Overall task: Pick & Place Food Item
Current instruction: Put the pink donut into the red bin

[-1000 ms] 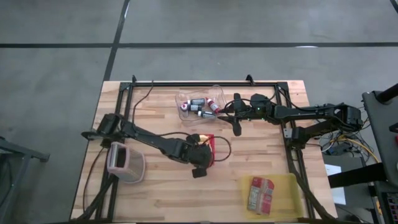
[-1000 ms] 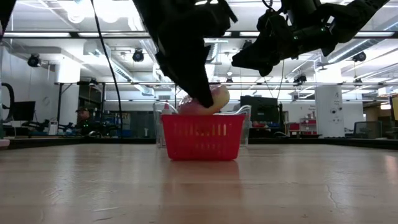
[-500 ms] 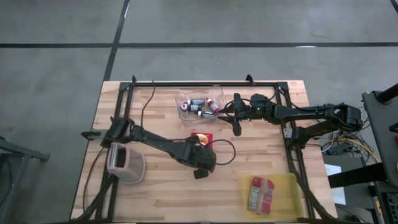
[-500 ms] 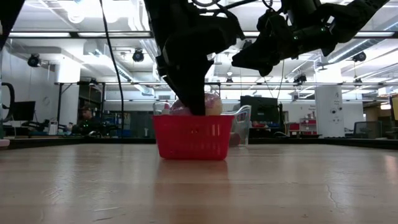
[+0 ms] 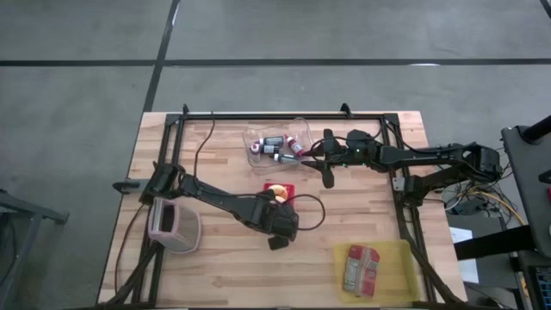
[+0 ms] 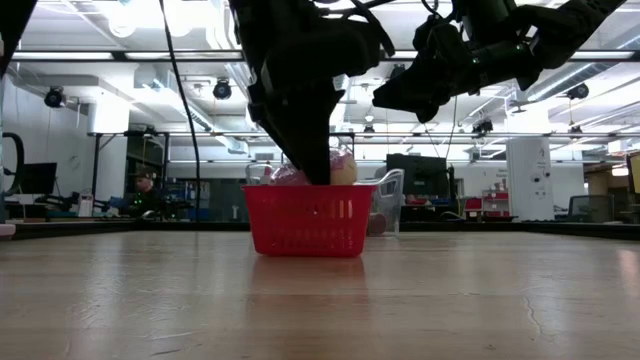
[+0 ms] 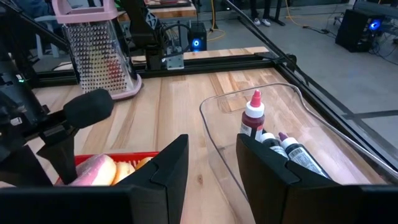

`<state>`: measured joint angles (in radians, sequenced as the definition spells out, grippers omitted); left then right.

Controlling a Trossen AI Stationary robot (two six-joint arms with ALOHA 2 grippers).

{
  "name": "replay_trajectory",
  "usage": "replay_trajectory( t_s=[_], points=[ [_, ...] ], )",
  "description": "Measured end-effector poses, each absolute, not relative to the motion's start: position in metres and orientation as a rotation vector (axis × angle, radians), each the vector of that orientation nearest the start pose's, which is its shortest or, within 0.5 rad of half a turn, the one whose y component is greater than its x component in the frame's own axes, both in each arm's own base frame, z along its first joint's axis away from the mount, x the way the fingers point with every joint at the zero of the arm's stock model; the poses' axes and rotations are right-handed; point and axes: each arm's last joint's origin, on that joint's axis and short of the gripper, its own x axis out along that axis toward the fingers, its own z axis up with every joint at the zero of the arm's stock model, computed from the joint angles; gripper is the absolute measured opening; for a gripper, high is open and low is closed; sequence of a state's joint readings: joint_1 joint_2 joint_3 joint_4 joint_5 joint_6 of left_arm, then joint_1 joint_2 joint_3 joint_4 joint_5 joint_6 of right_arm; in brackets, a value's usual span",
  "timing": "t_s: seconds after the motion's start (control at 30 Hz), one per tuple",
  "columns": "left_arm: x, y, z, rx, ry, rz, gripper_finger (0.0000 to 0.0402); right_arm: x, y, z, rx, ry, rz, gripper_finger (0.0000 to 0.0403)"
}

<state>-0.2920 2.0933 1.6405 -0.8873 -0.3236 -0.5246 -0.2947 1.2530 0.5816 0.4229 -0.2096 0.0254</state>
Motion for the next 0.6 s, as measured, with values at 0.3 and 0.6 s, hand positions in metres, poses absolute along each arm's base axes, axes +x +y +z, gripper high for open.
replay_trajectory(
  t_s=[0.3, 0.6],
  points=[
    [0.4058, -0.1120, 0.1840, -0.043, 1.214, 0.327, 0.0106, 0.2503, -0.0698, 0.2252, 0.087, 0.240, -0.088, 0.0130],
    [0.4025, -0.1121, 0.1786, -0.068, 1.279, 0.247, 0.0106, 0.2503, -0.0697, 0.2252, 0.087, 0.240, -0.088, 0.0130]
  ],
)
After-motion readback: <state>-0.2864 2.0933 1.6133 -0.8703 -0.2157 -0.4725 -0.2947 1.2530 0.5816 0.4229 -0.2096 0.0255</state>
